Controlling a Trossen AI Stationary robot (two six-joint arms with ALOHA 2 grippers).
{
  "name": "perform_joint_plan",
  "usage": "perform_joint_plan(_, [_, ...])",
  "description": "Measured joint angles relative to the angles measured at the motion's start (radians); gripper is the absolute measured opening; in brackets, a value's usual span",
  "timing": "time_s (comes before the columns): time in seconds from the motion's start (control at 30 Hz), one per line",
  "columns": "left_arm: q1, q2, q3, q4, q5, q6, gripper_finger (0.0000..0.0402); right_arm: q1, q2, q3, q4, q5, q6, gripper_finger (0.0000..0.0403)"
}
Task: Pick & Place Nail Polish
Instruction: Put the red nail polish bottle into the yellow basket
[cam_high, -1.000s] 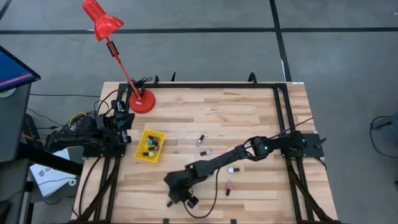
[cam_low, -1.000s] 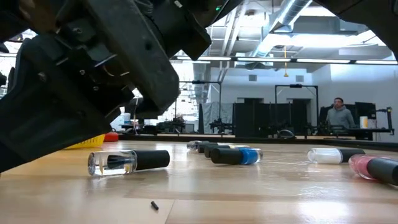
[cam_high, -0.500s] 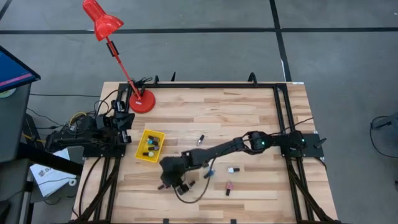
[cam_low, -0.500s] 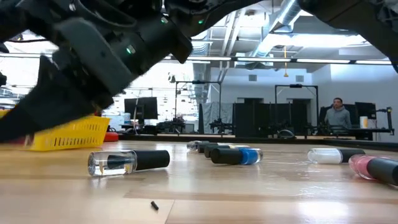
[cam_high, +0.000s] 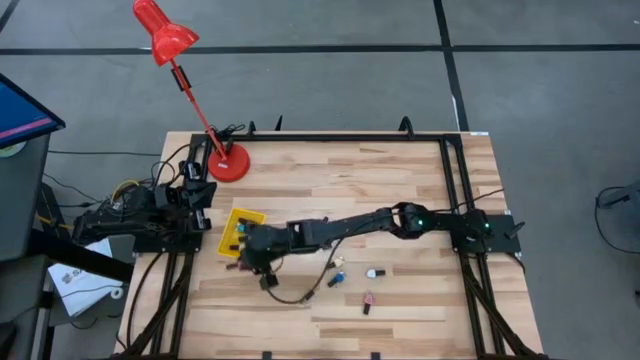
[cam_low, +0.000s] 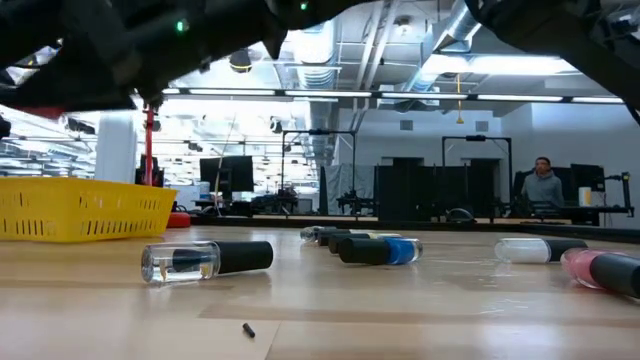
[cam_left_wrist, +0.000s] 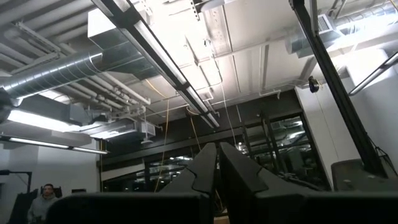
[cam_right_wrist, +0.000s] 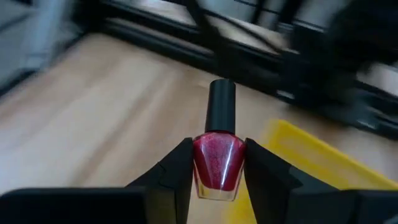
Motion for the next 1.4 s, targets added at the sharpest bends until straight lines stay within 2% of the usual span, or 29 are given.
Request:
perform_joint_plan(0.13, [0.0, 0.0, 0.0, 0.0, 0.0, 0.0, 0.0014, -0.025, 0.0, -0.001, 0.052, 0.096, 0.043, 0.0114])
perform_joint_plan(0.83, [0.002, 0.0, 0.0, 0.0, 0.0, 0.0, 0.0014, -0.063, 0.003, -0.002, 0.079, 0.249, 0.143, 0.0114])
perform_joint_plan(1.23, [0.002, 0.0, 0.0, 0.0, 0.0, 0.0, 0.0014, -0.063, 0.003, -0.002, 0.071, 0.256, 0.169, 0.0114])
perform_joint_plan(1.4, [0.002, 0.0, 0.0, 0.001, 0.0, 0.0, 0.0014, -0.064, 0.041, -0.006, 0.071, 0.255, 0.183, 0.0114])
